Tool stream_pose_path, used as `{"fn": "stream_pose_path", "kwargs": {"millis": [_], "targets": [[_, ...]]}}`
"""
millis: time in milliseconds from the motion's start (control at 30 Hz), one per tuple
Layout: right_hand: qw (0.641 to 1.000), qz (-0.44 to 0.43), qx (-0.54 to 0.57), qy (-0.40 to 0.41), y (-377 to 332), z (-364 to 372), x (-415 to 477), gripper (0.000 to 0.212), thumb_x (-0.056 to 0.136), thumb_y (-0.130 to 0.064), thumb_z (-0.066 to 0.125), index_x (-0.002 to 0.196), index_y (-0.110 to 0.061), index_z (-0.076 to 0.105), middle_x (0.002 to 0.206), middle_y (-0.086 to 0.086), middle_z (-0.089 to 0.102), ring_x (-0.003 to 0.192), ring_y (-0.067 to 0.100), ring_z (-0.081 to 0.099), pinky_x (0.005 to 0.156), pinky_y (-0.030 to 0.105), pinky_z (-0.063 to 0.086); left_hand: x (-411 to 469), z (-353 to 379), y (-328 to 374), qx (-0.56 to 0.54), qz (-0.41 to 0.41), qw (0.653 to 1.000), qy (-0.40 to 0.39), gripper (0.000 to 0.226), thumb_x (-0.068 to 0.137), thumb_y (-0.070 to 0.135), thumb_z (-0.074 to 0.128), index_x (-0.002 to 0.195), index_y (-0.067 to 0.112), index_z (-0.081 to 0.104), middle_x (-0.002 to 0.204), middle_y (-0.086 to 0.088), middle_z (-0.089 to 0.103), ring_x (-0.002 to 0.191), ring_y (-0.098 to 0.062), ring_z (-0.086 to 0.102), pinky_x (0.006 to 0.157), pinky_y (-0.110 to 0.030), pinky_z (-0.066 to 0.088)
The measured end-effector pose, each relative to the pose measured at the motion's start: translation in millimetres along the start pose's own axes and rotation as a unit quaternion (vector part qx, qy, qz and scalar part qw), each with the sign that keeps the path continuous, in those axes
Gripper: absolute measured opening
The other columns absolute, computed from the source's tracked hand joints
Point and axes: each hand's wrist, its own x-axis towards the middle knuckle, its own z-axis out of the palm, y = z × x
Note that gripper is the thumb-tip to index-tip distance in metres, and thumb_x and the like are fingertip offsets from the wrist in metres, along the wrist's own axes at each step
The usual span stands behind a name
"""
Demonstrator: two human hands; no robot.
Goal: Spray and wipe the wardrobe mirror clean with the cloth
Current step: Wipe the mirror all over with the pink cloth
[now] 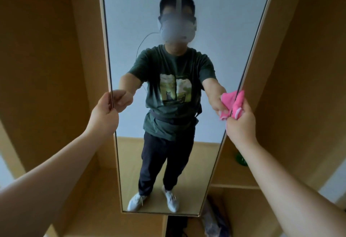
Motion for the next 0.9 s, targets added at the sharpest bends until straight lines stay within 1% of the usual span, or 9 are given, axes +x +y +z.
{"fn": "stream_pose_path", "kwargs": {"millis": [167,333,467,500,567,633,767,833,900], "targets": [[1.000,-0.004,-0.009,-0.005,8,1,-2,0.081,0.089,0.005,0.060,0.153,-0.026,0.021,0.147,0.005,0.044,0.132,0.026,0.046,0.103,0.031,0.041,-8,5,-10,0.010,-0.004,1.000,-0.008,0.062,0.085,-0.009,0.037,0.112,0.042,0.061,0.109,0.013,0.070,0.110,-0.009,0.063,0.098,-0.040,0.050],[1.000,0.008,-0.010,-0.008,13,2,-7,0.080,0.090,0.006,0.057,0.153,-0.027,0.021,0.147,0.005,0.045,0.131,0.024,0.046,0.097,0.020,0.035,-2,5,-24,0.031,-0.005,0.999,-0.023,0.059,0.085,-0.002,0.036,0.123,0.038,0.056,0.117,0.011,0.067,0.113,-0.012,0.061,0.097,-0.041,0.051],[1.000,0.012,-0.021,0.001,17,4,-11,0.079,0.090,0.003,0.059,0.153,-0.025,0.021,0.146,0.006,0.046,0.130,0.025,0.047,0.096,0.022,0.038,-3,7,-41,0.040,-0.003,0.998,-0.055,0.062,0.082,-0.006,0.034,0.127,0.033,0.054,0.120,0.013,0.065,0.119,-0.009,0.057,0.098,-0.037,0.048],[1.000,0.015,-0.022,0.004,18,5,-12,0.078,0.090,0.002,0.060,0.153,-0.024,0.021,0.146,0.006,0.046,0.130,0.026,0.047,0.096,0.024,0.039,-4,7,-47,0.044,-0.005,0.997,-0.064,0.066,0.080,-0.008,0.032,0.128,0.032,0.053,0.122,0.013,0.064,0.120,-0.009,0.056,0.094,-0.030,0.050],[1.000,0.020,-0.021,0.007,19,8,-14,0.078,0.090,0.000,0.061,0.153,-0.024,0.021,0.147,0.006,0.045,0.132,0.027,0.046,0.098,0.027,0.041,-8,7,-55,0.058,-0.020,0.995,-0.076,0.070,0.079,-0.009,0.032,0.130,0.036,0.050,0.128,0.015,0.060,0.117,-0.005,0.056,0.075,-0.011,0.049],[1.000,0.025,-0.017,0.007,21,10,-16,0.078,0.090,-0.001,0.061,0.153,-0.024,0.021,0.148,0.005,0.044,0.133,0.027,0.045,0.098,0.027,0.040,-12,7,-61,0.061,-0.031,0.994,-0.084,0.070,0.083,-0.007,0.033,0.132,0.042,0.047,0.132,0.016,0.057,0.111,-0.002,0.058,0.057,-0.003,0.045],[0.999,0.037,-0.014,0.007,28,14,-23,0.080,0.089,0.000,0.062,0.153,-0.025,0.021,0.147,0.005,0.045,0.131,0.026,0.047,0.101,0.032,0.043,-18,7,-74,0.066,-0.035,0.993,-0.090,0.075,0.083,-0.009,0.033,0.135,0.044,0.042,0.134,0.007,0.056,0.107,-0.010,0.059,0.064,-0.010,0.040],[0.999,0.045,-0.017,0.006,34,16,-26,0.081,0.089,0.001,0.062,0.153,-0.027,0.021,0.147,0.004,0.045,0.131,0.026,0.047,0.103,0.036,0.045,-23,8,-80,0.071,-0.047,0.992,-0.094,0.077,0.081,-0.011,0.032,0.137,0.041,0.040,0.132,0.005,0.056,0.098,-0.005,0.059,0.063,-0.010,0.039],[0.998,0.054,-0.022,0.003,40,18,-30,0.080,0.089,0.002,0.061,0.153,-0.028,0.022,0.146,0.004,0.046,0.129,0.025,0.048,0.100,0.030,0.044,-26,10,-85,0.079,-0.057,0.990,-0.097,0.077,0.080,-0.010,0.032,0.140,0.038,0.038,0.130,0.005,0.056,0.092,0.002,0.056,0.061,-0.009,0.040]]}}
